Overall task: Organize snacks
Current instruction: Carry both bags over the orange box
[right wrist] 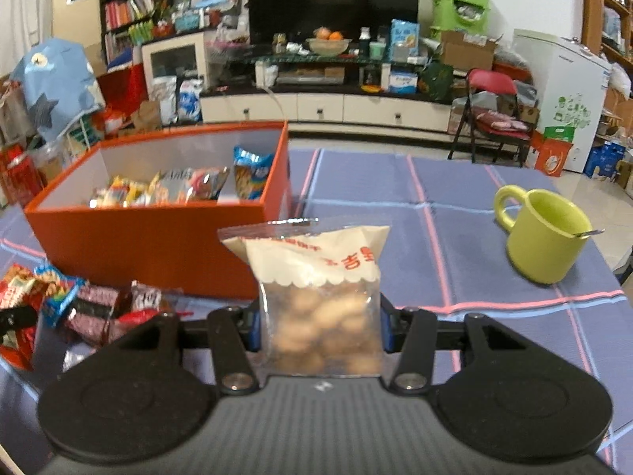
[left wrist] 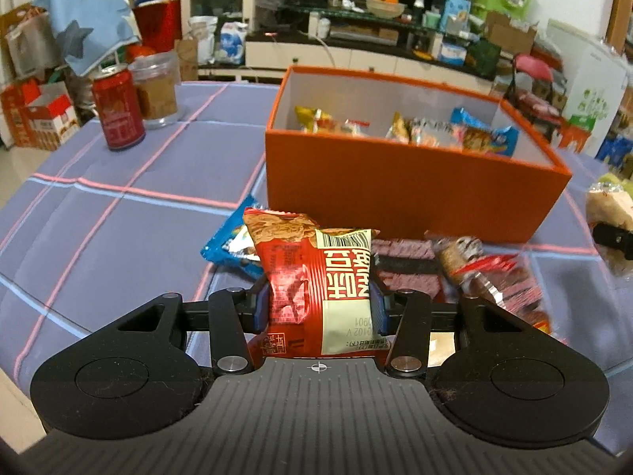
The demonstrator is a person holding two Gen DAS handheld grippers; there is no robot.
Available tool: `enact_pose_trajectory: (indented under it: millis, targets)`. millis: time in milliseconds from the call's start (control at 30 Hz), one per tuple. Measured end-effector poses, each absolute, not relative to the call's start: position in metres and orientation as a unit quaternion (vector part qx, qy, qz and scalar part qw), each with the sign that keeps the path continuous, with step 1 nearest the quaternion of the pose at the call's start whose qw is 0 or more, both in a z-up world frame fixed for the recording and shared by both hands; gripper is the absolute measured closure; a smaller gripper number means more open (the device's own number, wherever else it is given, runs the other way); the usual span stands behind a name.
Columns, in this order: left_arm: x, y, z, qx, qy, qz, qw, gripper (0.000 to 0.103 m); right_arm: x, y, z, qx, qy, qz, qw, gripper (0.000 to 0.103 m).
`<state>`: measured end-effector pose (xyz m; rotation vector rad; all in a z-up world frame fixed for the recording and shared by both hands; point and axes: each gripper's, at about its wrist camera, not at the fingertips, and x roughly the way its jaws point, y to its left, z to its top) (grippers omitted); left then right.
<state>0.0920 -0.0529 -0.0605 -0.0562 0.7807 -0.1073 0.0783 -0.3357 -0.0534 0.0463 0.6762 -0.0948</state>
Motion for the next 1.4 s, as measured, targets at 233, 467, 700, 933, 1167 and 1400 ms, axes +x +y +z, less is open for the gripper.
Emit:
enact_pose_trajectory:
  millis: [233,467,700,933,1167,1400]
  targets:
    - [0.094,-0.044,-0.010,-0.030,0.315,-0.068,0.946,0.086,0.077,-0.337,-0.021,0.033,0.291,-0.050,0.955,0.052]
    - [0.112,-0.041,0.016,-0.021,0.291,-0.074,0.954,0.086,0.076,-0.319,-0.008,0.021,0.279,-0.032,0.959,0.052]
    - [0.145,-0.069,0.015,0.001,0.288,-0.093,0.953,0.086,0.080,-0.298,0.005,0.012,0.266,-0.012,0.964,0.052]
    - [0.186,-0.082,0.026,0.001,0.276,-0.110,0.955,0.086,0.105,-0.282,0.020,0.004,0.250,0.000,0.968,0.052]
    - [0.213,-0.088,0.012,-0.002,0.291,-0.098,0.952,0.086,0.153,-0.271,0.013,0.006,0.258,0.006,0.966,0.052]
    - [0.231,-0.093,-0.007,0.009,0.311,-0.078,0.947,0.086,0.180,-0.263,-0.001,0.021,0.269,0.012,0.963,0.052]
